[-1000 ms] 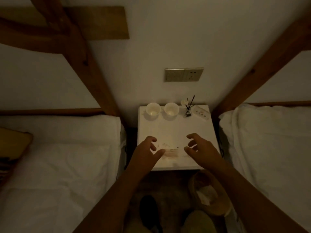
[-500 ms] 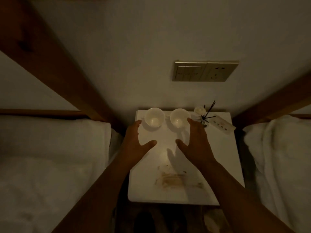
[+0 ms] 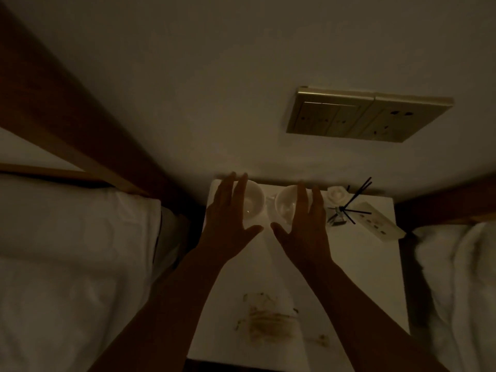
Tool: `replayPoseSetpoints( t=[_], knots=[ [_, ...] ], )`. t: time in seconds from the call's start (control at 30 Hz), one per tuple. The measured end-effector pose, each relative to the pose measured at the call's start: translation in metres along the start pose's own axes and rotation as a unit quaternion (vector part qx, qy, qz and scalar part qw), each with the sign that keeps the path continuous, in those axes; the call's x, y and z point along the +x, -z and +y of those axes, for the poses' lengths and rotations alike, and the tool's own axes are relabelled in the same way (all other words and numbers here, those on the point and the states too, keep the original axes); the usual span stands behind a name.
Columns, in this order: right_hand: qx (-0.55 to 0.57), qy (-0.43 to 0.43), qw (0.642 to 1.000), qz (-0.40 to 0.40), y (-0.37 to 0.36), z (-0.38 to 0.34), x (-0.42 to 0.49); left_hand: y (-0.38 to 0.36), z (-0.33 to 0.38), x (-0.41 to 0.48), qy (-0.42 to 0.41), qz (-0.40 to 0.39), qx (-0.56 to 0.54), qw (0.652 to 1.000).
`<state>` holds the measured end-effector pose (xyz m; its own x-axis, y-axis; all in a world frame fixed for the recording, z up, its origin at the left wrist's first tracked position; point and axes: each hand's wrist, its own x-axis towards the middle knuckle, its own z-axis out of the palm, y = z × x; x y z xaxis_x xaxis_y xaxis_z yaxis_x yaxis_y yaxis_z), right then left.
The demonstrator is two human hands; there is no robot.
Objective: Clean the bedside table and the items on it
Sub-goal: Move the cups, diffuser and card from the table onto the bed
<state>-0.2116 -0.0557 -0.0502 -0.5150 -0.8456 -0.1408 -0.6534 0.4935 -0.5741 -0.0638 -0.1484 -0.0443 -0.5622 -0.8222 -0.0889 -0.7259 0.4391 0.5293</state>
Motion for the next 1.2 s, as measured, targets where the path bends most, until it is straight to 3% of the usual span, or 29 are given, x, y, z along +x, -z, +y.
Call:
replayPoseSetpoints(
  t=[0.27, 0.43, 0.6, 0.9, 1.07, 1.2],
  knots=[
    [-0.019, -0.011, 1.000, -0.008, -0.001, -0.001, 0.017, -0.016, -0.002, 0.011, 0.064, 0.023, 0.017, 0.998],
    [0.010, -0.016, 0.999, -0.031, -0.008, -0.007, 0.012, -0.008, -0.013, -0.012, 0.161, 0.018, -0.071, 0.984],
    [0.031, 0.064, 0.993, -0.091, -0.024, -0.035, -0.015, 0.019, -0.047, -0.074, 0.214, 0.089, -0.058, 0.971],
    [0.048, 0.242, 0.937, -0.246, -0.094, -0.163, -0.083, 0.096, -0.135, -0.217, 0.345, 0.206, -0.078, 0.912],
    [0.055, 0.341, 0.893, -0.288, -0.142, -0.247, -0.150, 0.136, -0.177, -0.316, 0.430, 0.275, -0.070, 0.857],
    [-0.002, 0.414, 0.854, -0.316, -0.179, -0.298, -0.210, 0.154, -0.211, -0.399, 0.501, 0.311, -0.088, 0.803]
  ],
)
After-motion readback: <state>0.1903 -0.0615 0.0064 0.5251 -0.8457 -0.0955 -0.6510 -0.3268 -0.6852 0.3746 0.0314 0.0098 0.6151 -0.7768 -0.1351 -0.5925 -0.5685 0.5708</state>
